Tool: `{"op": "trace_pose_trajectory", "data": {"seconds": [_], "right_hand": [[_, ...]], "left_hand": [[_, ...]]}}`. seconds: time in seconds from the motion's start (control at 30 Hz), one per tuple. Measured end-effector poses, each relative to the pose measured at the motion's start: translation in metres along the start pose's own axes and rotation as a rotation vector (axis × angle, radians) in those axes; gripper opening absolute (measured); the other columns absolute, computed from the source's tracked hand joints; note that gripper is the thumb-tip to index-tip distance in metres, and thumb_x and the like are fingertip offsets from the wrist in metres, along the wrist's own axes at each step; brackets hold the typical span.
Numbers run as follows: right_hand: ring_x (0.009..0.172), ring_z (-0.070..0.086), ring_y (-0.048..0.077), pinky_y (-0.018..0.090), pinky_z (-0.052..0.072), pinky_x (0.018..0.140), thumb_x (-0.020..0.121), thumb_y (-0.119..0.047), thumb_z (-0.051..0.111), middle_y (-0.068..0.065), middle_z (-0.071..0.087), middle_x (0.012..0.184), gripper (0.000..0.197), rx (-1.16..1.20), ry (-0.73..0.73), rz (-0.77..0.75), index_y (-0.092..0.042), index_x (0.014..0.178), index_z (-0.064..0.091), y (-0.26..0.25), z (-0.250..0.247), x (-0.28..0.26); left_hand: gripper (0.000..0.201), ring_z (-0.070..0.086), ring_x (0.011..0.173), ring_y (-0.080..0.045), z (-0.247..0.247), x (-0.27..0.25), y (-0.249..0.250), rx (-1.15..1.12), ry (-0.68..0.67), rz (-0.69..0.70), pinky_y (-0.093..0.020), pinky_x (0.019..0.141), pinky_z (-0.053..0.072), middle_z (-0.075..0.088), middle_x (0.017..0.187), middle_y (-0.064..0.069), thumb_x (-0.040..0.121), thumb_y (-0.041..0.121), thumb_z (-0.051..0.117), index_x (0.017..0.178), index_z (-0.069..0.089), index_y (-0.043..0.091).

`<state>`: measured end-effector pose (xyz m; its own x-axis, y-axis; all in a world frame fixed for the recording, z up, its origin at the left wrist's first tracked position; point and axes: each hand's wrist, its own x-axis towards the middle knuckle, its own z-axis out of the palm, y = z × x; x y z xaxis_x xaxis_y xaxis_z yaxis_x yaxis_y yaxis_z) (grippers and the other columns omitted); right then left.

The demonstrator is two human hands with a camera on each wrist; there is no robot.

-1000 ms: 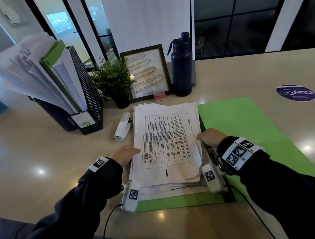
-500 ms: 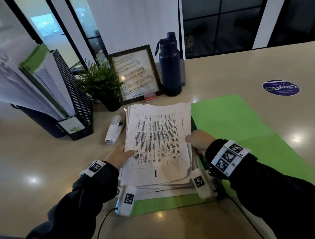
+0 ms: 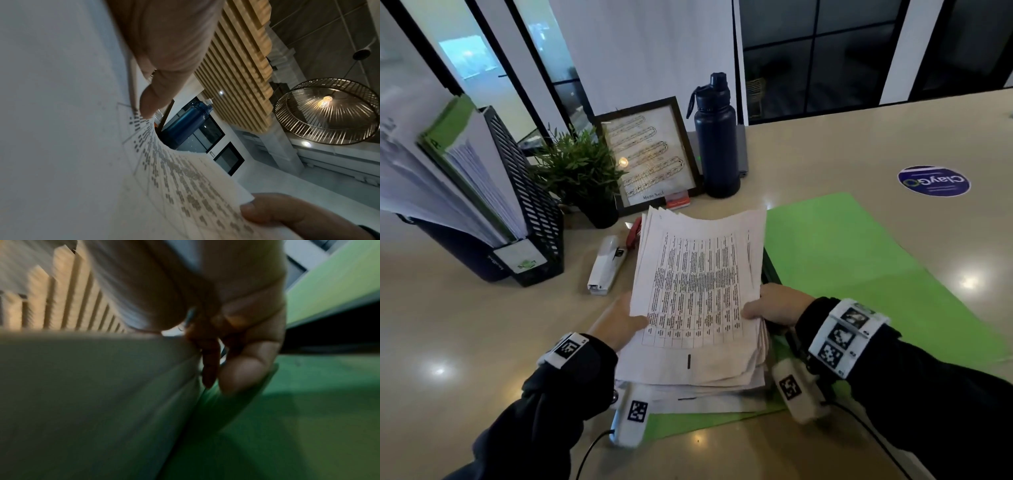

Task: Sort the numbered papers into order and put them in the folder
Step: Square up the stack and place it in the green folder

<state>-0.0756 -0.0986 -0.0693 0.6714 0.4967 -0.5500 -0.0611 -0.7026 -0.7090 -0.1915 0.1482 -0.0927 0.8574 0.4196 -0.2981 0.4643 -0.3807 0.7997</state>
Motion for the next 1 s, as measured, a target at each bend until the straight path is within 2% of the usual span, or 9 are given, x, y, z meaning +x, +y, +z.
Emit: {"op": "trace_pose_trajectory", "data": {"seconds": [0.2, 0.23, 0.33, 0.47, 0.67, 0.73, 0.8, 0.9, 1.0], "right_hand": [[0.114, 0.053, 0.031, 0.043, 0.046, 0.098, 0.070, -0.022, 0.076, 0.014, 0.049, 0.130, 0.085, 0.354, 0.026, -0.036, -0.007, 0.138, 0.028, 0.000, 0.010, 0.008], [0.117, 0.053, 0.036, 0.046, 0.044, 0.100, 0.070, -0.018, 0.078, 0.019, 0.050, 0.133, 0.084, 0.464, -0.021, -0.003, -0.002, 0.138, 0.032, 0.001, 0.013, 0.014], [0.115, 0.055, 0.043, 0.051, 0.042, 0.101, 0.085, 0.013, 0.046, 0.026, 0.058, 0.121, 0.030, 0.634, -0.093, -0.013, 0.005, 0.112, 0.056, -0.004, 0.021, 0.008], [0.115, 0.053, 0.048, 0.056, 0.042, 0.100, 0.083, 0.018, 0.043, 0.032, 0.055, 0.124, 0.039, 0.614, -0.056, -0.099, 0.004, 0.119, 0.049, 0.003, 0.019, 0.006], [0.086, 0.064, 0.019, 0.026, 0.055, 0.079, 0.086, 0.015, 0.045, 0.008, 0.066, 0.095, 0.037, 0.690, 0.039, -0.332, 0.001, 0.120, 0.050, -0.003, -0.022, -0.025], [0.093, 0.064, 0.021, 0.026, 0.055, 0.079, 0.087, 0.009, 0.050, 0.007, 0.066, 0.099, 0.035, 0.630, 0.110, -0.383, -0.003, 0.120, 0.051, -0.008, -0.042, -0.030], [0.105, 0.062, 0.026, 0.039, 0.050, 0.094, 0.086, 0.005, 0.053, 0.007, 0.068, 0.108, 0.037, 0.584, 0.159, -0.422, -0.010, 0.119, 0.055, -0.011, -0.060, -0.031], [0.094, 0.067, 0.016, 0.038, 0.052, 0.091, 0.085, 0.015, 0.047, -0.005, 0.073, 0.093, 0.041, 0.552, 0.262, -0.513, -0.013, 0.112, 0.058, -0.017, -0.078, -0.035], [0.093, 0.067, 0.016, 0.037, 0.053, 0.089, 0.086, 0.015, 0.044, -0.006, 0.071, 0.095, 0.042, 0.526, 0.402, -0.590, -0.014, 0.115, 0.056, -0.025, -0.093, -0.042]], "left_hand": [[0.050, 0.056, 0.114, -0.021, 0.001, 0.000, 0.001, 0.070, -0.022, 0.014, -0.046, 0.105, 0.040, 0.061, 0.123, 0.001, 0.080, 0.030, 0.064, 0.125, 0.051, 0.012], [0.051, 0.055, 0.115, -0.020, 0.001, -0.002, 0.004, 0.080, -0.016, 0.017, -0.044, 0.106, 0.039, 0.059, 0.124, 0.003, 0.081, 0.031, 0.063, 0.127, 0.050, 0.012], [0.044, 0.050, 0.117, -0.018, 0.001, -0.002, 0.001, 0.086, 0.013, 0.025, -0.033, 0.102, 0.036, 0.055, 0.126, 0.002, 0.090, 0.021, 0.058, 0.131, 0.046, 0.012], [0.048, 0.046, 0.126, -0.018, -0.002, -0.004, 0.000, -0.037, 0.007, 0.026, -0.033, 0.104, 0.034, 0.051, 0.136, 0.001, 0.092, 0.028, 0.057, 0.136, 0.041, 0.016], [0.028, 0.063, 0.096, -0.007, -0.012, -0.014, 0.026, -0.441, -0.013, 0.085, -0.018, 0.072, 0.055, 0.065, 0.111, 0.007, 0.098, 0.020, 0.042, 0.125, 0.044, 0.027], [0.028, 0.065, 0.092, -0.007, -0.016, -0.017, 0.045, -0.511, -0.023, 0.146, -0.020, 0.073, 0.056, 0.064, 0.115, 0.003, 0.097, 0.017, 0.042, 0.124, 0.044, 0.024], [0.029, 0.069, 0.091, -0.012, -0.016, -0.017, 0.071, -0.567, -0.034, 0.242, -0.026, 0.074, 0.057, 0.066, 0.116, -0.003, 0.091, 0.020, 0.055, 0.120, 0.051, 0.017], [0.053, 0.064, 0.109, -0.022, -0.008, -0.011, 0.111, -0.516, -0.003, 0.407, -0.038, 0.091, 0.052, 0.065, 0.122, -0.007, 0.071, 0.027, 0.071, 0.121, 0.055, 0.016], [0.045, 0.057, 0.112, -0.011, 0.010, -0.005, 0.144, -0.433, 0.124, 0.478, -0.036, 0.104, 0.042, 0.061, 0.120, 0.007, 0.087, 0.015, 0.060, 0.130, 0.048, 0.014]]}}
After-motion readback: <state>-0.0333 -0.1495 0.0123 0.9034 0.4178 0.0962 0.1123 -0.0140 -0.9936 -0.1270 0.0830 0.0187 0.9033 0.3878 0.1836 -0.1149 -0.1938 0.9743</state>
